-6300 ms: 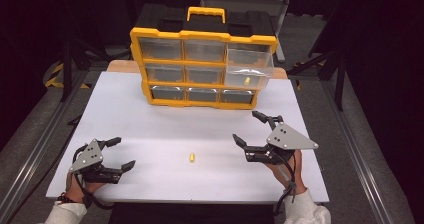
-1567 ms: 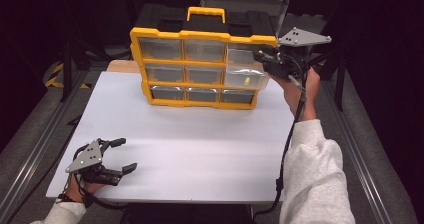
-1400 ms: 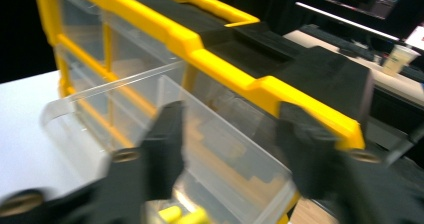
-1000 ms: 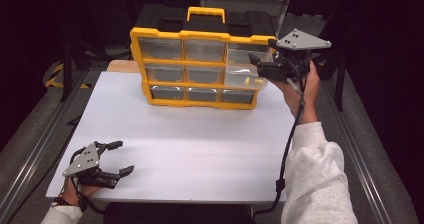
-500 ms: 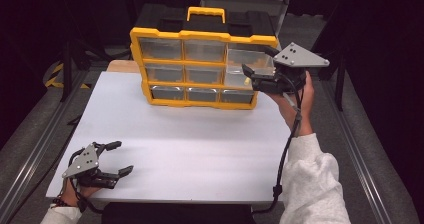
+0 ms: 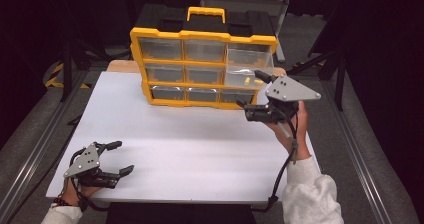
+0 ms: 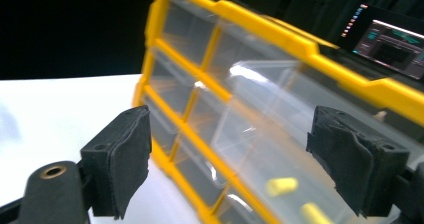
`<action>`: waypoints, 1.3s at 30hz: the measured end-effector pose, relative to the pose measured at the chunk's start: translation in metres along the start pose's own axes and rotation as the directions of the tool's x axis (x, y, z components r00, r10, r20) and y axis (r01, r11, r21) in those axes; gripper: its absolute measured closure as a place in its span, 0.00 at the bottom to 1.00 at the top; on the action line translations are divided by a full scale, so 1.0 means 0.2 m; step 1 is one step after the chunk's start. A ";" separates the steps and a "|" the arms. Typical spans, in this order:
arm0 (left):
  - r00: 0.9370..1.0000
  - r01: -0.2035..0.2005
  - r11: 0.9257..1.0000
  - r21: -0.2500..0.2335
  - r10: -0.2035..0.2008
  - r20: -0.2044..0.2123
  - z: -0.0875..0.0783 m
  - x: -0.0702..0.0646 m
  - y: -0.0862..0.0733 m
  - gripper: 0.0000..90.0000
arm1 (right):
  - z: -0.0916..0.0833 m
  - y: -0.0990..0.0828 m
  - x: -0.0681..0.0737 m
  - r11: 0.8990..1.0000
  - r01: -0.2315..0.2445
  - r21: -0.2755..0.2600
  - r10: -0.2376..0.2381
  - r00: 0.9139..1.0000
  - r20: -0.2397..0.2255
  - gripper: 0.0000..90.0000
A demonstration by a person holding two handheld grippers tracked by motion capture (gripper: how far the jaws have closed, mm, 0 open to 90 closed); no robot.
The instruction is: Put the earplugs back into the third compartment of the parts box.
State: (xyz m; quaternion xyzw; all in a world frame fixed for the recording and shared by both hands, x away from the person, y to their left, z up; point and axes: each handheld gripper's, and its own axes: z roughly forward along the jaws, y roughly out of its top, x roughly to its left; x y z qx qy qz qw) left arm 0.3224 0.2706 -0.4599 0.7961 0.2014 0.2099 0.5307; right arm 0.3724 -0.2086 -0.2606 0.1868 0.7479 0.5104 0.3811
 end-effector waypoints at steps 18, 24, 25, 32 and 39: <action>0.999 0.030 0.999 -0.026 -0.031 -0.024 -0.04 0.02 -0.01 0.14 | -0.11 -0.40 0.32 1.000 0.030 0.005 -0.030 0.999 -0.029 0.22; 1.000 0.011 1.000 -0.009 -0.011 -0.024 -0.04 0.00 -0.01 0.14 | -0.14 -0.53 0.37 0.999 -0.013 0.038 0.014 0.999 -0.036 0.19; 1.000 0.008 1.000 -0.011 -0.008 -0.026 -0.03 0.00 -0.01 0.15 | -0.15 -0.54 0.38 0.999 -0.035 0.039 0.037 0.998 -0.043 0.19; 1.000 0.006 1.000 -0.009 -0.006 -0.023 -0.03 0.01 -0.01 0.15 | -0.14 -0.69 0.41 0.992 -0.038 0.123 0.044 0.998 -0.048 0.15; 1.000 0.001 1.000 -0.016 -0.002 -0.022 -0.03 0.01 0.01 0.14 | -0.16 -0.81 0.41 0.985 -0.051 0.164 0.058 0.998 -0.037 0.13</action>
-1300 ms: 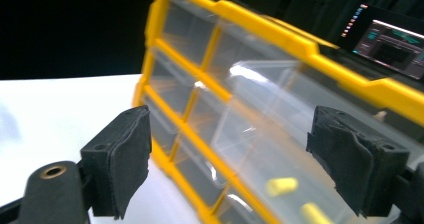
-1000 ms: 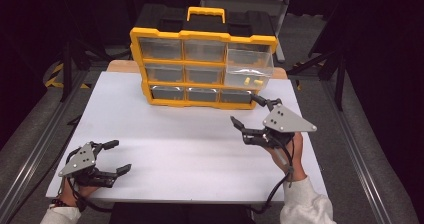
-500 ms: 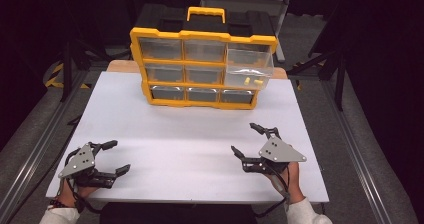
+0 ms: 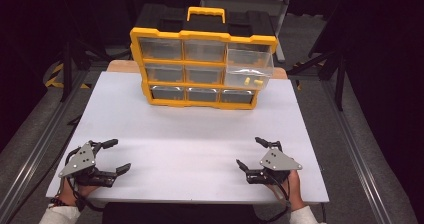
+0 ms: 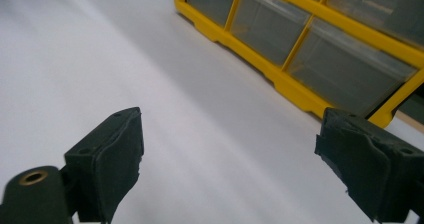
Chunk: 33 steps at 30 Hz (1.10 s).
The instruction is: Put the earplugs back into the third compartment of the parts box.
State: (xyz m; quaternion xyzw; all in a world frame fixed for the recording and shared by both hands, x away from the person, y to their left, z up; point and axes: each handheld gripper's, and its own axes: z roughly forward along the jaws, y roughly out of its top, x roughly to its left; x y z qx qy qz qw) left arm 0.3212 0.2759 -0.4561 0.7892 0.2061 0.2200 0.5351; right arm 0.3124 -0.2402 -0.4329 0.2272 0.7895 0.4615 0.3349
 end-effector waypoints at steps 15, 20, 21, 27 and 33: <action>1.000 -0.012 1.000 0.011 0.012 -0.002 0.03 0.02 0.01 0.14 | -0.05 -0.16 0.04 1.000 -0.010 0.020 0.009 1.000 0.023 0.13; 1.000 -0.007 1.000 0.002 0.007 -0.007 0.03 0.02 0.02 0.14 | -0.08 -0.18 0.01 0.999 -0.040 0.004 0.040 0.998 0.052 0.12; 1.000 -0.008 1.000 0.000 0.008 -0.009 0.03 0.02 0.02 0.14 | -0.09 -0.19 0.00 0.999 -0.047 -0.004 0.047 0.997 0.055 0.12; 1.000 -0.012 1.000 -0.006 0.012 -0.014 0.04 0.02 0.02 0.14 | -0.11 -0.16 0.01 0.999 -0.038 -0.037 0.041 0.996 0.079 0.14; 1.000 -0.018 1.000 0.004 0.018 -0.010 0.03 0.00 0.01 0.13 | -0.13 -0.10 -0.02 0.993 -0.068 -0.094 0.078 0.990 0.116 0.14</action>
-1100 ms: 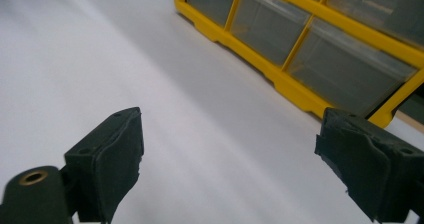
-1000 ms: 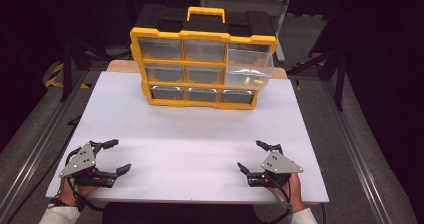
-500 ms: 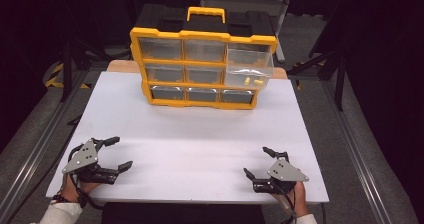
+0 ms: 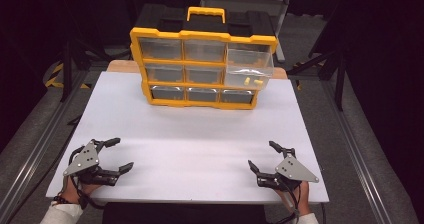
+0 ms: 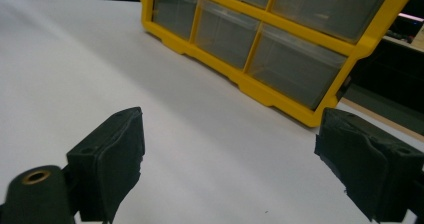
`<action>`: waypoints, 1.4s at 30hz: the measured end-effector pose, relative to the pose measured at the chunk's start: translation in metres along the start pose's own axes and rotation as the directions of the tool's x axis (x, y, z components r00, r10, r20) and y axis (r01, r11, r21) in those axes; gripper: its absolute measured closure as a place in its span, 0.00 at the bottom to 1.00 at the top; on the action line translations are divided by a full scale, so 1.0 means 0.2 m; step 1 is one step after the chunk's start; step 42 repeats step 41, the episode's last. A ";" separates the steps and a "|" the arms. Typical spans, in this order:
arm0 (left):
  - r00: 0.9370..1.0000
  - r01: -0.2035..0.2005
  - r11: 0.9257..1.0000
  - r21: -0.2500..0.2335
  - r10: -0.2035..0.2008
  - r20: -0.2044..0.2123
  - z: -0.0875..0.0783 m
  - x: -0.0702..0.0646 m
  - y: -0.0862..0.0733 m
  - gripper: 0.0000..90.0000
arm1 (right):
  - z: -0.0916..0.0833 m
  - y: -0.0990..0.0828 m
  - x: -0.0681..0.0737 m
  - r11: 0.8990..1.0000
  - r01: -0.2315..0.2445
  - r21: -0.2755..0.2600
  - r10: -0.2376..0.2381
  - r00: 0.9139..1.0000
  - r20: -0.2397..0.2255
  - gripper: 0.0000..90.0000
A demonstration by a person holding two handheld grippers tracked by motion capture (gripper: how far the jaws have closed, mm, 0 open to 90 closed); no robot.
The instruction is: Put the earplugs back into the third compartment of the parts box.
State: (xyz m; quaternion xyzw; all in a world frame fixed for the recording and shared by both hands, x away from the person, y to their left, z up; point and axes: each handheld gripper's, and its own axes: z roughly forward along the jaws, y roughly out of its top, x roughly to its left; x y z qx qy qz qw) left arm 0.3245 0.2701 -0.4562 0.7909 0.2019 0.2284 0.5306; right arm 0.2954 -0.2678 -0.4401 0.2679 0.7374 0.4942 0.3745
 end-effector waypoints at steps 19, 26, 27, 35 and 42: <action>0.998 0.036 0.999 -0.021 -0.037 -0.051 0.01 0.01 -0.01 0.10 | 0.10 0.06 -0.06 0.999 -0.040 0.008 0.040 0.999 0.010 0.13; 0.998 0.040 0.999 -0.022 -0.041 -0.056 0.00 0.01 -0.01 0.10 | 0.11 0.05 -0.05 0.999 -0.044 0.010 0.044 0.999 -0.017 0.13; 0.998 0.041 0.999 -0.017 -0.042 -0.056 -0.01 0.00 -0.01 0.10 | 0.11 0.05 -0.04 0.999 -0.043 0.011 0.043 0.999 -0.019 0.14; 0.997 0.039 0.999 -0.033 -0.042 -0.067 -0.03 0.01 -0.01 0.10 | 0.12 0.06 -0.02 0.998 -0.053 0.034 0.056 0.995 -0.086 0.09; 0.997 0.043 0.999 -0.024 -0.045 -0.055 0.00 0.02 0.00 0.11 | 0.12 0.07 0.01 0.998 -0.056 0.033 0.060 0.990 -0.128 0.02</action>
